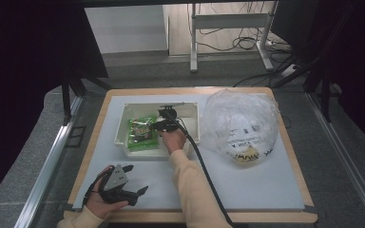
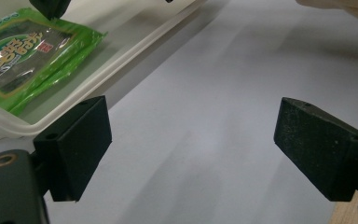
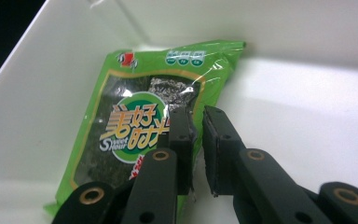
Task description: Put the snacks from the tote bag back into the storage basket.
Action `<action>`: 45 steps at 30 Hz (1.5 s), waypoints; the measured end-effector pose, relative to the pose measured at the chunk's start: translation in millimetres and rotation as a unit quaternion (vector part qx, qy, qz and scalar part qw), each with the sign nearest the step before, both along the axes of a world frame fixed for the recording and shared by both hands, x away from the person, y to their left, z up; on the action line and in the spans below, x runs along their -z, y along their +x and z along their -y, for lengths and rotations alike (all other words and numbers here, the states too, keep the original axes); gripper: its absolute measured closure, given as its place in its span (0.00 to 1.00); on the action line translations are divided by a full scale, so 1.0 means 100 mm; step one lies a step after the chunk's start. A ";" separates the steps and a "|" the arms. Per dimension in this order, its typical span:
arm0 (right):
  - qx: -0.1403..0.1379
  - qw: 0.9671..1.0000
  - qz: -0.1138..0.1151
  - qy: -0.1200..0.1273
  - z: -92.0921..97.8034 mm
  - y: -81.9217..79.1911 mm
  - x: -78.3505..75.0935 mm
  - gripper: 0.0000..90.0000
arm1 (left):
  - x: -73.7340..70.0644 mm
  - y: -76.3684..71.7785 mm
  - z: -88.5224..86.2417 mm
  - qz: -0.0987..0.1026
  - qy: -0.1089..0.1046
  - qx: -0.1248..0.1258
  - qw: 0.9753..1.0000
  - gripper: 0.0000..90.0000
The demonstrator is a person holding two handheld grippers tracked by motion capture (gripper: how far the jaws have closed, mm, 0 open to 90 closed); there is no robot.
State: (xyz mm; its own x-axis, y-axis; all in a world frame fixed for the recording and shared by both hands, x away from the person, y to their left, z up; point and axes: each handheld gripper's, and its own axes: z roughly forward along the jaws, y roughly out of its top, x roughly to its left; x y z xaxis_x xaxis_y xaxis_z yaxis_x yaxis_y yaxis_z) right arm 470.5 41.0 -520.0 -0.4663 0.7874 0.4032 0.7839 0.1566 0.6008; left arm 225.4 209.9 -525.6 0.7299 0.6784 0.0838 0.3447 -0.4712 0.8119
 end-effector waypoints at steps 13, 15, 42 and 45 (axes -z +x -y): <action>-0.027 0.999 0.038 -0.010 0.05 -0.07 -0.21 0.60 | 0.00 0.00 0.00 -0.001 0.001 0.001 1.000 0.12; -0.036 0.998 0.053 -0.013 0.07 -0.10 -0.27 0.57 | 0.00 0.00 0.00 -0.001 0.002 0.000 1.000 0.12; -0.126 0.979 0.158 -0.010 0.93 -0.75 -0.88 0.40 | 0.04 0.06 -0.03 -0.001 0.009 -0.020 1.000 0.12; -0.129 0.977 0.170 -0.008 1.16 -0.88 -0.88 0.40 | 0.06 0.08 -0.04 -0.002 0.008 -0.027 1.000 0.12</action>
State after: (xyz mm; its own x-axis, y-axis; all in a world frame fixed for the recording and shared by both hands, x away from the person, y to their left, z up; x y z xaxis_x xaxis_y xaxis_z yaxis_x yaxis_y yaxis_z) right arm 382.1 -75.2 -431.5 -0.7546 0.6315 0.1784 0.4725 0.3342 0.8155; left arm 233.1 213.8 -531.4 0.6930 0.7151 0.0918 0.3736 -0.4650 0.8026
